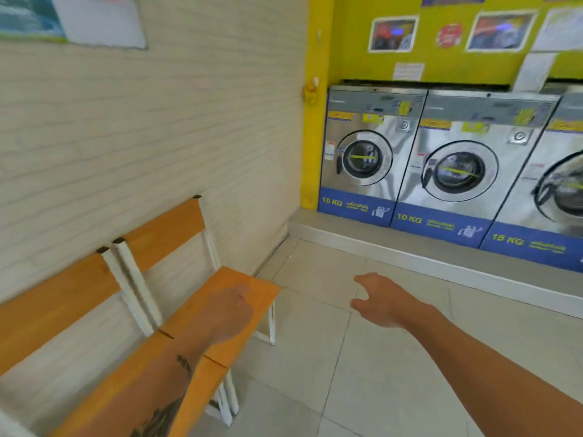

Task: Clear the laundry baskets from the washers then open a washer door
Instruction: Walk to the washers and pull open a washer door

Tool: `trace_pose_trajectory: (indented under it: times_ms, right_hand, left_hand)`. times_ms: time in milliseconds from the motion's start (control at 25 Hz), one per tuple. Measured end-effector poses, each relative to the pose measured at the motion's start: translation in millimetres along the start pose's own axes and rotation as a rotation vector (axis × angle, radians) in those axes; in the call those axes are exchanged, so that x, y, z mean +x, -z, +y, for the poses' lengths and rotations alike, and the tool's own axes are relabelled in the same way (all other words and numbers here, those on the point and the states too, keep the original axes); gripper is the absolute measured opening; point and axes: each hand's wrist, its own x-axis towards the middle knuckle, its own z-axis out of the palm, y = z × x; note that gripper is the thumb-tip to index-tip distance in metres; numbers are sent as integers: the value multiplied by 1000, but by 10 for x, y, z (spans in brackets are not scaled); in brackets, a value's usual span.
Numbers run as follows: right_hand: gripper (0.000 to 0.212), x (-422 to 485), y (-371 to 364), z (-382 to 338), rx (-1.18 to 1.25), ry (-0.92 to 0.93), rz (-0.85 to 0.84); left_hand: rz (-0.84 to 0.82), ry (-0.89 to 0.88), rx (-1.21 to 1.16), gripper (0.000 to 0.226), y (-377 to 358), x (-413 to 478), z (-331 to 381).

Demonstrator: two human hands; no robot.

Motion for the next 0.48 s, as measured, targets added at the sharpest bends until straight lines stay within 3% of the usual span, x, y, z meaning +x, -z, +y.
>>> trace_pose_trajectory:
  times_ms: [120,280,480]
  right_hand:
    - [70,189,428,587,17,-69,59]
    - [69,593,837,1185,10,-159,110]
    - [63,1399,1392,1868,-21,-236,191]
  left_hand:
    - [16,-123,177,42,-182,409,734]
    - [-99,-168,6,48,-433,1174,1425]
    - [-62,-274,-43,46,-686,2489,2132]
